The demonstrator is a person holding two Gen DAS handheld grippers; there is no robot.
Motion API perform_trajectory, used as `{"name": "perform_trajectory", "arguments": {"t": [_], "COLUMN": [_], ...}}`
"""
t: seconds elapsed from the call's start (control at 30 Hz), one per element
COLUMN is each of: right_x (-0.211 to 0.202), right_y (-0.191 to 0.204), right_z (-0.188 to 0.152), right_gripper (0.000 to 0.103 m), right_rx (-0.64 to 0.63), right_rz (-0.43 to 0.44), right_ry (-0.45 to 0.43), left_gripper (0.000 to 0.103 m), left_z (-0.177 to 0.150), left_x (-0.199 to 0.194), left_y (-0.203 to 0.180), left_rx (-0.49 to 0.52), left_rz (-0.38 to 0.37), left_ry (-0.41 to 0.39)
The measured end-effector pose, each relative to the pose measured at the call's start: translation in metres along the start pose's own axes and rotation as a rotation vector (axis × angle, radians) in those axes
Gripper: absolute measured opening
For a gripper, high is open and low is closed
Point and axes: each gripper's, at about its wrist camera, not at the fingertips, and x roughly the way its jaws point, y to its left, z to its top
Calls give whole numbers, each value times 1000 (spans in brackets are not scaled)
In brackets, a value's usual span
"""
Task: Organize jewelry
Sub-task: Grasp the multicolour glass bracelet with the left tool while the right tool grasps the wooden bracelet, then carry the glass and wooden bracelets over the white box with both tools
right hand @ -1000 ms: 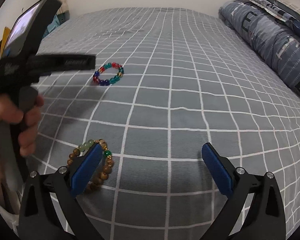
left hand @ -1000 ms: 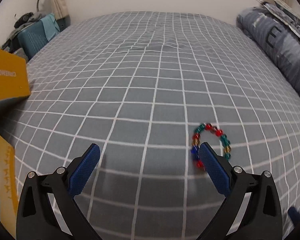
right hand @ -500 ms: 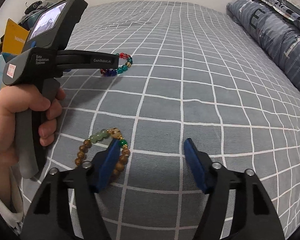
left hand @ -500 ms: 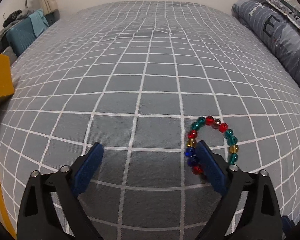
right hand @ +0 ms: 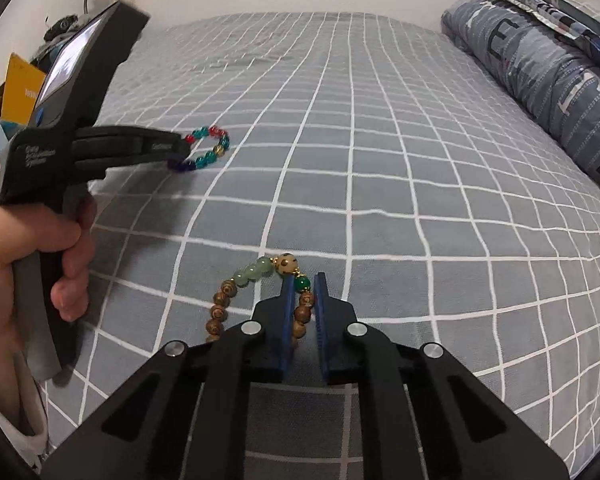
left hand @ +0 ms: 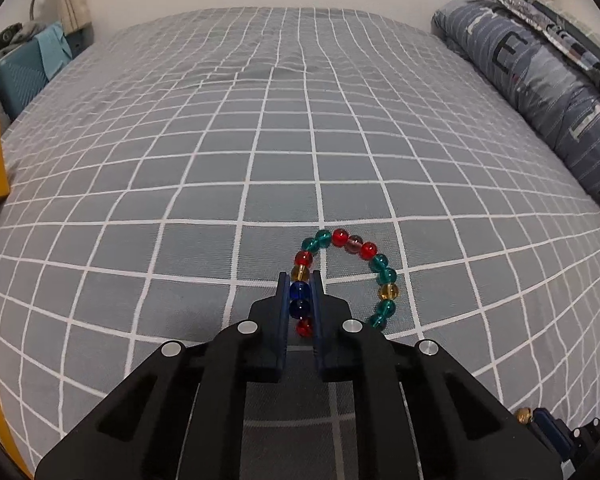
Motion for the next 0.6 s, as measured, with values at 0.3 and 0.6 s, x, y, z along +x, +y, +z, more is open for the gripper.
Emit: {"name": "perform_trajectory", "arguments": {"t": [0.3, 0.6], "right_x": [-21, -36], "right_y": [-9, -19], "right_z": [6, 11], "right_gripper": [9, 8], "right_rx": [49, 82], "right_rz": [-15, -32], "right_ry": [-106, -176], "left_gripper": [9, 9], "left_z": [1, 2], "left_x": [-23, -56], "left_y": [-6, -15], "left_rx": [-16, -16], "left_rz": [-12, -38], "left_ry": [-52, -128]}}
